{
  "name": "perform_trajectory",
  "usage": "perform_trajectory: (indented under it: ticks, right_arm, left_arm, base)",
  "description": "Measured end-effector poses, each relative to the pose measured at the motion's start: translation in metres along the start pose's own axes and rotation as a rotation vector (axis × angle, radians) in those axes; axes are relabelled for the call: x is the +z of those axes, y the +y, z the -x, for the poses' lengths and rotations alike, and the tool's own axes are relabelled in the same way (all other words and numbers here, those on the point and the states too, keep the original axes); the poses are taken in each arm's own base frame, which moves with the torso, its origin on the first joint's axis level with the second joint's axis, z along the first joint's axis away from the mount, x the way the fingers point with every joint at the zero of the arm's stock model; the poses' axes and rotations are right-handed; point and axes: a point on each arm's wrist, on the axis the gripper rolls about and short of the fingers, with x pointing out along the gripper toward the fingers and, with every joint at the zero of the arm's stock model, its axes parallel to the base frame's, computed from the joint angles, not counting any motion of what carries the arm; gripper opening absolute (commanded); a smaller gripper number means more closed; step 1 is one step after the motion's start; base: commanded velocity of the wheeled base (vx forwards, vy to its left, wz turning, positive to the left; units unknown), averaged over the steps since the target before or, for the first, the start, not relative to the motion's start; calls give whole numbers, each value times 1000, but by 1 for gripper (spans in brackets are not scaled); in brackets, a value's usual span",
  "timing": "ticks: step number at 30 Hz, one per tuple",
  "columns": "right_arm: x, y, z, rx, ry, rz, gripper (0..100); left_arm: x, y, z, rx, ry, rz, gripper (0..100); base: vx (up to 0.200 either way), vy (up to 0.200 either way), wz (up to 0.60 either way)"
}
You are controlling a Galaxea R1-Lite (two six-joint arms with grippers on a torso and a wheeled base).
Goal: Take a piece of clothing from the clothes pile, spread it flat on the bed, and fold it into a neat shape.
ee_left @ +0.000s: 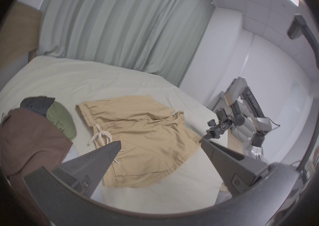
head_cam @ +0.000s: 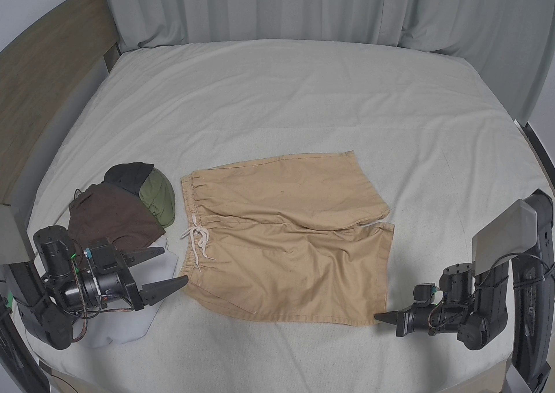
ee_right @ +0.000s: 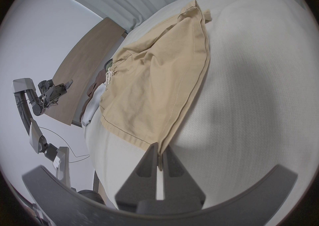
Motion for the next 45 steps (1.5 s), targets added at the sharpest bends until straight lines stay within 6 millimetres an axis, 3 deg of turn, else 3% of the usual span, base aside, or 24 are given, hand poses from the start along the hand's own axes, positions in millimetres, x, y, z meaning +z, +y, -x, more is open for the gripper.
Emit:
perform_trajectory:
  ticks: [15,28,45]
  right_arm:
    - [0,0,2,-4,-3,-1,0]
    - [0,0,1,-2,-3,1,0]
    - [0,-1,1,-2,-2,0,0]
  left_arm:
    - [-21,18,-12,70,55,113,100]
    - [-48,40,-26,196,100,331,100]
    - [-70,51,-35,282,136,446,100]
  base:
    - [0,0,0]
    - [0,0,0]
    - [0,0,0]
